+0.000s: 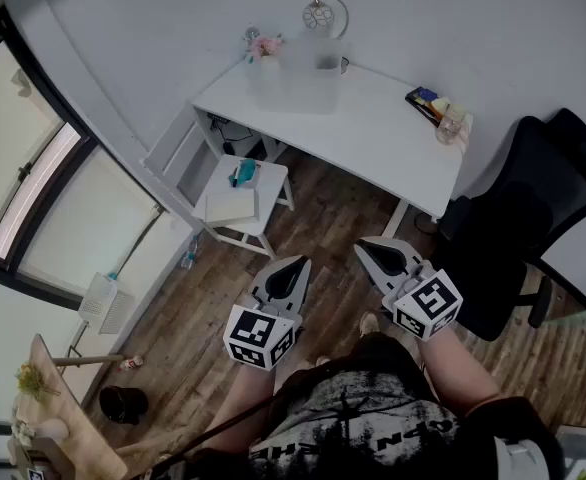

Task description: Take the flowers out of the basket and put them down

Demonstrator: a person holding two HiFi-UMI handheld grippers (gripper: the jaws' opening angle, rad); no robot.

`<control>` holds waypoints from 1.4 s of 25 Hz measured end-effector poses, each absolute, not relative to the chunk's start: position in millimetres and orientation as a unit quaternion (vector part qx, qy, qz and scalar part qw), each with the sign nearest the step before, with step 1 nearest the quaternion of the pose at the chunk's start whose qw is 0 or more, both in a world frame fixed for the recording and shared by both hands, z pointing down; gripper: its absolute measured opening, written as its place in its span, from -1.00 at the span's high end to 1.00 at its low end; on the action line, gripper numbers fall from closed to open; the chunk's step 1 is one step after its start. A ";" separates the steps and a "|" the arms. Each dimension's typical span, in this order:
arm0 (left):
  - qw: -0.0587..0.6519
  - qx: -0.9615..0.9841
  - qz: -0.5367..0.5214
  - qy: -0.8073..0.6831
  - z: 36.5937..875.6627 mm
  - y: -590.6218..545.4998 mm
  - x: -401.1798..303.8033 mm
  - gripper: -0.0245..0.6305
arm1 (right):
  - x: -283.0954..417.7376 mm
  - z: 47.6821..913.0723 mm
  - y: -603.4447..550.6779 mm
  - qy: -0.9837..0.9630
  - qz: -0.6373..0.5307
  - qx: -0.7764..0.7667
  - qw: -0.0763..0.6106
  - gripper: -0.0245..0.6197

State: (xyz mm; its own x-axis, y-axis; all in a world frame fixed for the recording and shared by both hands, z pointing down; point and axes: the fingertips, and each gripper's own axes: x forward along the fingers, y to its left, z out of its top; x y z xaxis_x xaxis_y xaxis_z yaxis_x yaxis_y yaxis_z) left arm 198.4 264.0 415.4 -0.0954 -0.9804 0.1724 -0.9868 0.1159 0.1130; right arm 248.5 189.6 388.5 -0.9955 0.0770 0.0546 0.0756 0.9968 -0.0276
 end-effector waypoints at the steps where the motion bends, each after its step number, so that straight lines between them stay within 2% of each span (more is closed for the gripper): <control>1: 0.102 0.665 0.015 -0.740 415.4 264.1 198.5 0.88 | 249.1 389.1 190.2 -0.999 0.011 -0.038 0.029 0.88; 25: 0.092 0.674 0.021 -0.733 414.7 276.0 194.4 0.88 | 250.1 403.6 195.8 -0.999 0.011 -0.015 0.046 0.88; 35: 0.098 0.662 0.028 -0.742 426.9 248.3 168.6 0.88 | 217.4 409.4 168.7 -0.998 0.006 -0.031 0.051 0.88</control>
